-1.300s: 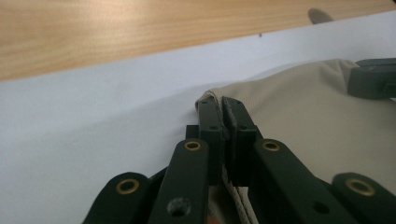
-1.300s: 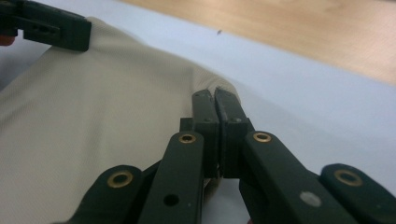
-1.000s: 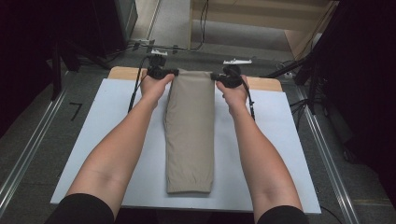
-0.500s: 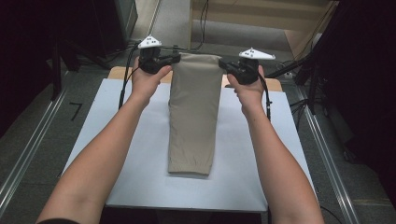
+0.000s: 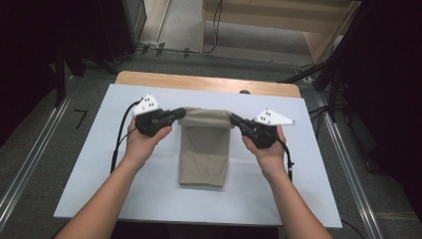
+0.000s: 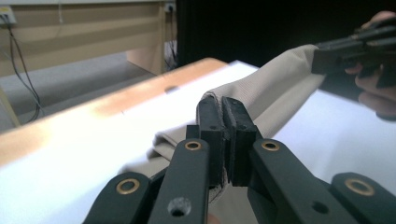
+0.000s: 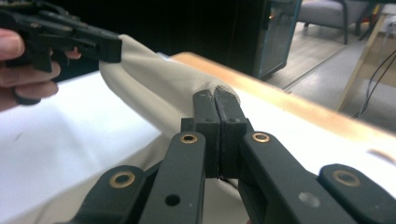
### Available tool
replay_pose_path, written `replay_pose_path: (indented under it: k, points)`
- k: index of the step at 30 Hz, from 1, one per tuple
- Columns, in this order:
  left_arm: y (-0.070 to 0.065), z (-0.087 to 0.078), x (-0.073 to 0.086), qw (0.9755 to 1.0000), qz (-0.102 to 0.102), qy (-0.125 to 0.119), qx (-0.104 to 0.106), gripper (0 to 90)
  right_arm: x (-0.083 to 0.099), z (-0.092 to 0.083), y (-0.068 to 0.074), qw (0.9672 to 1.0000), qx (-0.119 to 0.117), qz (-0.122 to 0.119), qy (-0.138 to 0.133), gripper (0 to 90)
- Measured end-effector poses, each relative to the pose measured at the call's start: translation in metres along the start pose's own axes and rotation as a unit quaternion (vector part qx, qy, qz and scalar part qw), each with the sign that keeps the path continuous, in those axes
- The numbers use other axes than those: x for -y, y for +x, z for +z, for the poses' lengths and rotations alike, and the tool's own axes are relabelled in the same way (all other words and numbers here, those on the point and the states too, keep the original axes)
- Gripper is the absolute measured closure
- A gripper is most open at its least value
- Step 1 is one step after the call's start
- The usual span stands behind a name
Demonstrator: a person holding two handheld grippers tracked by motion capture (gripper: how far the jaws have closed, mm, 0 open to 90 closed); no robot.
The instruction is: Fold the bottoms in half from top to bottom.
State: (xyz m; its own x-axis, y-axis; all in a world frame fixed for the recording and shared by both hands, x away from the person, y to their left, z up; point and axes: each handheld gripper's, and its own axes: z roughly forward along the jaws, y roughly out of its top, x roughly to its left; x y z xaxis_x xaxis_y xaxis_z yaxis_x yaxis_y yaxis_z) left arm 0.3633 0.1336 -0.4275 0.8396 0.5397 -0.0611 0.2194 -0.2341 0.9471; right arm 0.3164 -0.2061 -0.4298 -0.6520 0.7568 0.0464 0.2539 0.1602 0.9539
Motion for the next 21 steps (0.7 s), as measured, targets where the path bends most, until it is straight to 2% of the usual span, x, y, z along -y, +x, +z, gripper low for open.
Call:
replay_pose_path:
  k: [4, 8, 9, 10, 12, 13, 14, 15, 16, 18, 19, 21]
  points:
    - [-0.023, -0.017, 0.027, 0.9998, 0.0, 0.014, 0.014, 88.5, 0.029, -0.017, 0.02, 0.9996, -0.023, 0.012, 0.008, 87.4]
    - [-0.048, -0.034, 0.059, 0.9985, -0.005, 0.035, 0.042, 88.3, 0.058, -0.033, 0.043, 0.9987, -0.039, 0.018, 0.028, 87.0]
    - [-0.056, -0.041, 0.068, 0.9975, -0.008, 0.039, 0.059, 87.8, 0.063, -0.036, 0.048, 0.9983, -0.042, 0.019, 0.037, 86.5]
    - [-0.061, -0.047, 0.073, 0.9964, -0.012, 0.04, 0.074, 81.8, 0.069, -0.043, 0.054, 0.997, -0.057, 0.026, 0.045, 80.8]
    - [-0.067, -0.061, 0.077, 0.9969, -0.011, 0.026, 0.074, 56.8, 0.073, -0.056, 0.06, 0.9947, -0.084, 0.038, 0.045, 53.3]
    - [-0.066, -0.066, 0.075, 0.9964, -0.022, 0.021, 0.079, 48.3, 0.072, -0.063, 0.062, 0.9936, -0.093, 0.046, 0.045, 43.3]
    - [-0.064, -0.069, 0.072, 0.9958, -0.031, 0.016, 0.084, 42.6, 0.069, -0.07, 0.062, 0.9935, -0.094, 0.052, 0.036, 40.7]
    - [-0.063, -0.07, 0.068, 0.996, -0.035, 0.01, 0.081, 40.3, 0.066, -0.076, 0.061, 0.9932, -0.098, 0.058, 0.025, 40.7]
    - [-0.062, -0.069, 0.065, 0.9962, -0.04, 0.005, 0.077, 40.3, 0.063, -0.078, 0.061, 0.9933, -0.096, 0.062, 0.015, 42.2]
    - [-0.061, -0.059, 0.063, 0.9954, -0.05, 0.01, 0.081, 48.0, 0.059, -0.073, 0.063, 0.9953, -0.079, 0.051, 0.025, 53.6]
    - [-0.063, -0.052, 0.065, 0.9952, -0.051, 0.023, 0.08, 55.0, 0.061, -0.067, 0.065, 0.9953, -0.074, 0.048, 0.039, 57.5]
    - [-0.07, -0.037, 0.073, 0.9937, -0.048, 0.067, 0.076, 71.6, 0.069, -0.052, 0.07, 0.9945, -0.067, 0.053, 0.061, 68.9]
